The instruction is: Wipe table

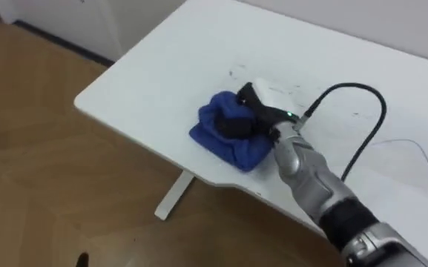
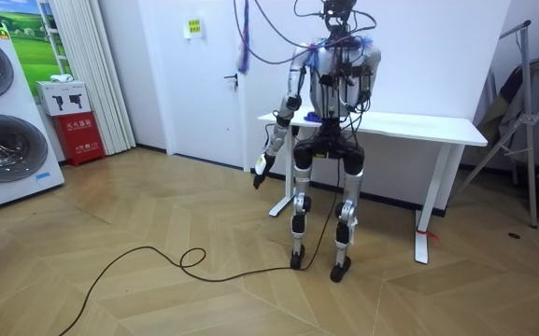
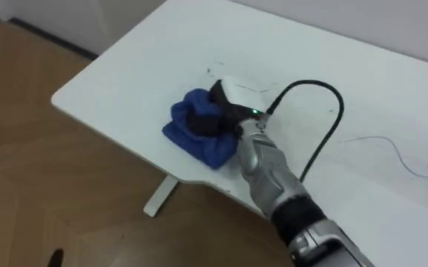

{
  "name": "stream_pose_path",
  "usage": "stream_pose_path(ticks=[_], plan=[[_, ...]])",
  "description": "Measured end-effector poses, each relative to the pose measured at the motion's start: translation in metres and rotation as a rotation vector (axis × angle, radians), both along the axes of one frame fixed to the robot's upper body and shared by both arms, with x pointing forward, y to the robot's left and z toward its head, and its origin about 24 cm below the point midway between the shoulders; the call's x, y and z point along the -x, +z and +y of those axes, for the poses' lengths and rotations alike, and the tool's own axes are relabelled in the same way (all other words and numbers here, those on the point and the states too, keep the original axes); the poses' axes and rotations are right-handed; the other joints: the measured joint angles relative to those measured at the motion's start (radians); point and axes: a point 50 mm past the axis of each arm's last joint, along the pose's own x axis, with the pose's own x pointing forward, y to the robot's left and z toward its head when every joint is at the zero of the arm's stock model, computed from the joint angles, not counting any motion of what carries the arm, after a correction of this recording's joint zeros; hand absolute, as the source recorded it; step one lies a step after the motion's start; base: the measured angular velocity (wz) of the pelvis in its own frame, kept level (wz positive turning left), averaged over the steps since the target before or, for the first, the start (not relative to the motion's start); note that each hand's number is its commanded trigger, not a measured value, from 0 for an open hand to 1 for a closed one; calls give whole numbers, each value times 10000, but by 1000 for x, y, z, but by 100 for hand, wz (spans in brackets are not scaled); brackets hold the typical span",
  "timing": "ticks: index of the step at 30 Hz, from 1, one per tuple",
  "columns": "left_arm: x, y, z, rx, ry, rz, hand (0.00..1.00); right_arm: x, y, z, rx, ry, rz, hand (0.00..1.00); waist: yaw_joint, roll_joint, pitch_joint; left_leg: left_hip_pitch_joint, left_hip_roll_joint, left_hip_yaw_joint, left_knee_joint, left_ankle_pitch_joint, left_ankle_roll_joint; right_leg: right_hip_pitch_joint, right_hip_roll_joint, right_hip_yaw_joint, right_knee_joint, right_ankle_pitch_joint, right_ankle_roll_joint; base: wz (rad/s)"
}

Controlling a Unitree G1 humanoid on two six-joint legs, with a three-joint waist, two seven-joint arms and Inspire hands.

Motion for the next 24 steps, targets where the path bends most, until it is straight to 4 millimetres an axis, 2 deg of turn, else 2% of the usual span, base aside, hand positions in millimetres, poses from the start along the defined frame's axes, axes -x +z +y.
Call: stream_pose_path(ticks=[2,3,4,5,6,8,10,12,14,15,16,17,18,19,20,22,23,24], plan=[[24,0,5,-100,396,533,0,20,-15,-23,-336,-1010,-248,100,-470,-82,35,208,-102,-48,-4,-41,67,439,-88,-137,-382,71,175,23],[34,0,7,-161,596,701,0,33,-23,-41,-352,-1681,-301,100,-781,-120,23,274,-124,-87,47,-105,155,687,-43,-226,-581,131,280,15],[38,1,8,-207,615,782,0,40,-27,-52,-303,-2078,-337,100,-939,-126,26,330,-132,-90,57,-138,204,809,-43,-252,-674,169,344,6],[44,2,11,-288,736,863,0,57,-35,-75,-237,-2964,-346,100,-1149,-102,7,465,-171,-35,50,-209,271,1012,-71,-256,-822,239,459,-10],[45,4,16,-411,1059,785,0,75,-41,-98,-92,-3884,-323,100,-1230,-86,-8,547,-229,-13,52,-272,364,1172,-110,-256,-941,295,550,-18],[41,7,24,-684,1015,537,0,91,-43,-123,41,-4928,-272,100,-1326,-80,-87,557,-290,40,134,-365,412,1182,-181,-255,-945,359,623,-22],[34,10,29,-889,826,293,0,97,-45,-137,8,-5633,-143,100,-1459,-52,-104,531,-276,135,235,-396,450,1128,-187,-227,-925,466,654,-24],[22,9,27,-912,660,48,0,90,-43,-137,1,-5758,-61,100,-1352,8,-140,539,-203,405,251,-404,464,999,-180,-135,-872,584,636,-45],[8,8,22,-785,507,-264,0,63,-35,-123,-5,-5501,139,100,-1032,30,-151,423,-13,903,250,-387,448,619,-100,79,-719,746,525,-68],[5,8,21,-744,483,-332,0,55,-33,-117,-54,-5354,225,100,-872,27,-152,394,55,1045,249,-381,439,513,-70,76,-702,802,480,-68],[1,7,18,-653,391,-367,0,37,-25,-100,-132,-4780,379,100,-615,-73,-204,324,144,1261,204,-351,409,303,-33,26,-669,873,401,-66],[-1,6,16,-566,157,-311,0,16,-12,-83,98,-3796,343,100,-344,-47,-189,249,241,1466,145,-307,379,64,9,19,-613,935,308,-60],[-2,6,15,-537,84,-271,0,6,-5,-72,81,-3284,270,100,-223,-81,-203,199,265,1530,114,-278,366,-26,34,5,-630,964,266,-33],[-2,5,14,-491,44,-204,0,-13,10,-51,7,-2350,37,100,-44,-110,-194,153,248,1540,29,-172,368,-155,67,-80,-654,1002,217,7],[-1,5,13,-458,14,-168,0,-26,22,-42,28,-1840,-224,100,0,-156,-166,98,237,1382,-35,-99,350,-195,76,-287,-696,1003,213,29],[8,4,13,-357,70,87,0,-38,32,-45,80,-1865,-423,100,282,-171,-151,42,233,1067,-120,-14,338,-75,85,-571,-861,1003,214,58],[19,4,14,-344,133,400,0,-39,31,-53,78,-2161,-244,100,309,-186,-135,33,177,803,-145,10,335,102,81,-859,-968,1003,214,66],[24,4,15,-355,158,525,0,-38,28,-60,128,-2364,-85,100,352,-194,-134,28,115,728,-164,11,333,133,72,-948,-970,997,223,67]])
